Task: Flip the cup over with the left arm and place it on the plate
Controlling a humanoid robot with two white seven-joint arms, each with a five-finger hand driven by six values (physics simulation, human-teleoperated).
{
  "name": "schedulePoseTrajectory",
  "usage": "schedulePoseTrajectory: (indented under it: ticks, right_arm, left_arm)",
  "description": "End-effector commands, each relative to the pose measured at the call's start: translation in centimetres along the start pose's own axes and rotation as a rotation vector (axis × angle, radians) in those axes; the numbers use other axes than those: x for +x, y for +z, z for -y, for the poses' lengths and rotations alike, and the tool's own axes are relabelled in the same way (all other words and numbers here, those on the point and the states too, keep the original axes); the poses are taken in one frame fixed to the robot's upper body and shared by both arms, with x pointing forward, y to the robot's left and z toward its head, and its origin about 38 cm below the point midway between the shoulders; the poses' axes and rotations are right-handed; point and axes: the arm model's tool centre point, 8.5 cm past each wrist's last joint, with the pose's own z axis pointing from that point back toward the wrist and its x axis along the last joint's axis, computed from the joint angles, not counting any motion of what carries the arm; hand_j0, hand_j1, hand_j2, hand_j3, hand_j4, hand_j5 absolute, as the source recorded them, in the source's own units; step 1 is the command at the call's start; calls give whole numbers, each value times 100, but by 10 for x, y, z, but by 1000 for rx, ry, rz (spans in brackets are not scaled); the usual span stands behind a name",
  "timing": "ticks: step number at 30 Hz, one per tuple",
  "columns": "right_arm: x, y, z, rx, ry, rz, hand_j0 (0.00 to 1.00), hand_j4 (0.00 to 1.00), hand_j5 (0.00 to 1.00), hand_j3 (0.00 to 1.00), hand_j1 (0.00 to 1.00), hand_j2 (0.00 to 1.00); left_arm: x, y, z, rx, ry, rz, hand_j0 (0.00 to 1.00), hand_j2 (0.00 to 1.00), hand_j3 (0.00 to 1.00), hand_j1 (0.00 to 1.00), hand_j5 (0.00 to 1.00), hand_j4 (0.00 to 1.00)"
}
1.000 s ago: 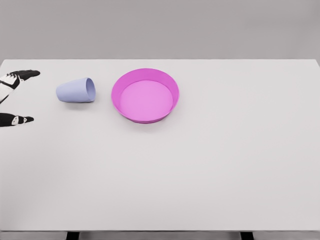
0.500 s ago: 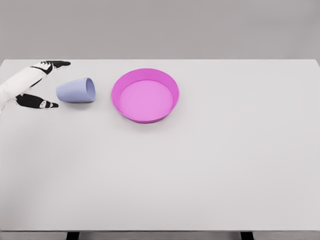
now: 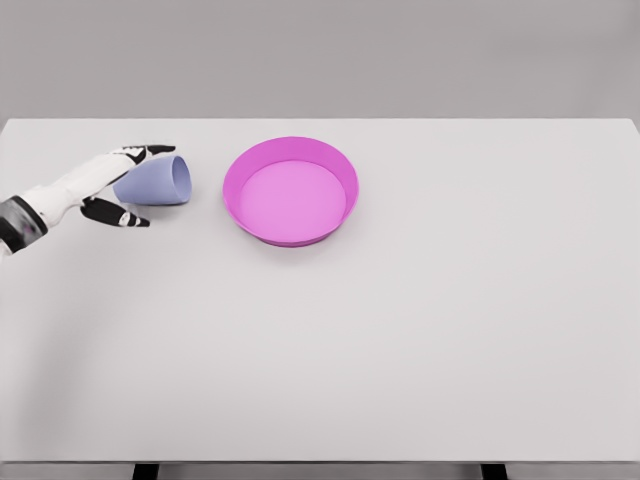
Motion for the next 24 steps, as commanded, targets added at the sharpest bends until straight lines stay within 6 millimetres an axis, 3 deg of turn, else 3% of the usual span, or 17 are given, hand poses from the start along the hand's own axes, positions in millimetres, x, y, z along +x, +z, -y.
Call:
schedulePoseTrajectory:
  ticks: [1,10,16,22,24]
  right_arm:
    - [0,0,0,0,0,0,100,100,100,100,100,100]
    - [0,0,0,0,0,0,100,100,100,100,100,100]
    - [0,0,0,0,0,0,100,100,100,100,100,100]
    - [0,0,0,0,-1,0,100,100,100,100,100,100]
    - [0,0,0,0,0,0,100,100,100,100,100,100]
  left_arm:
    - [-1,0,2,-7,-2,-6,100,100,100,100,100,100]
    - [5,-12,-16,0,-33,9,100,100,100,100,100,100]
    - [10,-36,0,-49,-29,15,100,100,100,100,100,100]
    - [7,-37,3,-61,-32,4,100,100,100,100,100,100]
    - [-3,-35,1,-60,-21,-61,100,100,100,100,100,100]
